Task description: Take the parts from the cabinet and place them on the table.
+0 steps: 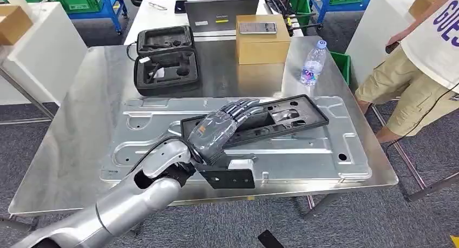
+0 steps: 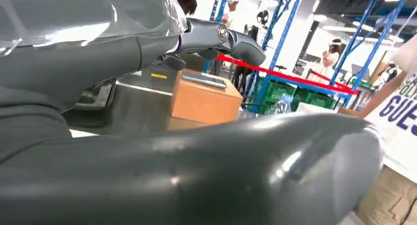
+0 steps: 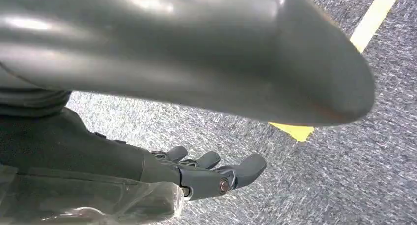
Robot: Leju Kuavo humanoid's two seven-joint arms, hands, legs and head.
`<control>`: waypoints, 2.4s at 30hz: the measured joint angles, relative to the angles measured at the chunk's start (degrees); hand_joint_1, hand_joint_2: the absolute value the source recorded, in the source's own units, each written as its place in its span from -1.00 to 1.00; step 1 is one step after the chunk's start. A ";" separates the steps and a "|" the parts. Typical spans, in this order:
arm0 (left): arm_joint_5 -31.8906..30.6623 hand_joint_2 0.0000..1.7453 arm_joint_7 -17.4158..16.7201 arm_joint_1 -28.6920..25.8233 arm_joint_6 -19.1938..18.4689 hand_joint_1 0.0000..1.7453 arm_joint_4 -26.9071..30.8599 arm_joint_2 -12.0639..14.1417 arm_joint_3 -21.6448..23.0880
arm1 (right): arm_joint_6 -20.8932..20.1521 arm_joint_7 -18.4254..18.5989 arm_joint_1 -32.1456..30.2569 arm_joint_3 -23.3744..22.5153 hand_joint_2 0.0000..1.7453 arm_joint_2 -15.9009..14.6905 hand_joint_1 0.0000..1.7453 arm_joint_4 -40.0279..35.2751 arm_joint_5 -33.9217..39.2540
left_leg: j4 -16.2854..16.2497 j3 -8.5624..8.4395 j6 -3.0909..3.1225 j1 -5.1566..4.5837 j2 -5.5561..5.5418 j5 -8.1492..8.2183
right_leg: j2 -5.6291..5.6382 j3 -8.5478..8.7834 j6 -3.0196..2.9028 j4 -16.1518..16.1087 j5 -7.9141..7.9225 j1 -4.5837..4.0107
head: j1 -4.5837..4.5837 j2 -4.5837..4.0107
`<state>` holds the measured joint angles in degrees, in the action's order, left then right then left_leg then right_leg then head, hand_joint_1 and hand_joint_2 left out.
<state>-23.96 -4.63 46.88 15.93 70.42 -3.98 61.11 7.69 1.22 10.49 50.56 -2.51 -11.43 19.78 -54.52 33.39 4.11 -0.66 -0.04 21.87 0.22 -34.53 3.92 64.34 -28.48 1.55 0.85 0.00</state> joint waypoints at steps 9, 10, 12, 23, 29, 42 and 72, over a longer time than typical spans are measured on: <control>0.00 -1.00 0.02 -0.21 -0.31 -1.00 0.48 0.28 0.02 | 0.00 -0.09 0.01 -0.02 -1.00 -0.17 -1.00 0.00 0.02 | -7.13 4.10 -2.59 0.22 -0.03 4.59 | 0.10 2.30 -2.90 -8.07 2.94 -0.21 | -0.24 0.00; 0.00 -1.00 0.02 -0.26 -0.31 -1.00 0.48 0.31 0.02 | -0.02 -0.11 -0.05 0.00 -1.00 -0.17 -1.00 0.00 0.02 | -11.92 5.78 -2.96 0.38 -0.03 7.37 | 0.09 1.85 -2.98 -8.05 3.26 -0.25 | -0.24 0.00; 0.00 -1.00 0.02 -0.50 -0.42 -1.00 0.48 0.46 0.07 | 0.00 -0.09 -0.11 0.00 -1.00 -0.22 -1.00 0.00 0.02 | -19.84 8.16 -3.19 0.46 -0.02 10.67 | 0.03 0.94 -3.00 -8.02 3.92 -0.37 | -0.28 0.00; 0.28 -1.00 0.02 -0.34 -0.59 -1.00 1.05 0.68 0.02 | -0.02 -0.15 -0.18 -0.02 -1.00 -0.11 -1.00 0.00 0.02 | 2.16 -4.58 -0.04 -0.62 0.06 1.81 | -0.03 -1.22 -0.94 -8.08 5.55 -0.01 | -0.35 0.00; 1.70 -1.00 0.83 -2.01 -1.16 -1.00 1.05 0.68 0.48 | -0.02 -0.13 -0.54 -0.02 -1.00 -0.30 -1.00 0.00 0.00 | 1.94 -1.25 0.47 -0.50 0.21 -0.53 | -0.01 -5.61 -0.03 8.80 -3.50 -0.03 | 0.04 0.00; 9.99 -1.00 9.18 -9.38 -5.84 -1.00 -3.39 0.04 1.73 | 0.00 -0.09 -0.54 -0.02 -1.00 -0.24 -1.00 0.00 0.02 | -16.25 7.92 -3.35 0.58 0.12 8.86 | 0.13 1.85 -3.19 -8.33 3.48 -0.32 | -0.24 0.00; 17.51 -1.00 9.42 -21.89 -11.23 -1.00 -41.47 -8.24 3.10 | 0.00 1.05 -0.52 -0.02 -1.00 0.20 -1.00 -0.02 0.02 | -11.39 5.81 -3.23 0.50 0.19 7.40 | -0.05 3.07 -3.51 -9.41 3.66 -0.47 | 0.02 -0.02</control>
<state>-6.45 4.78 25.00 4.70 28.96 -12.22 64.21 7.69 2.27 9.97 50.53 -2.32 -11.45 19.80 -65.91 39.20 0.89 -0.16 0.15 29.27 0.18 -31.46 0.41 54.93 -24.82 1.07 0.87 -0.02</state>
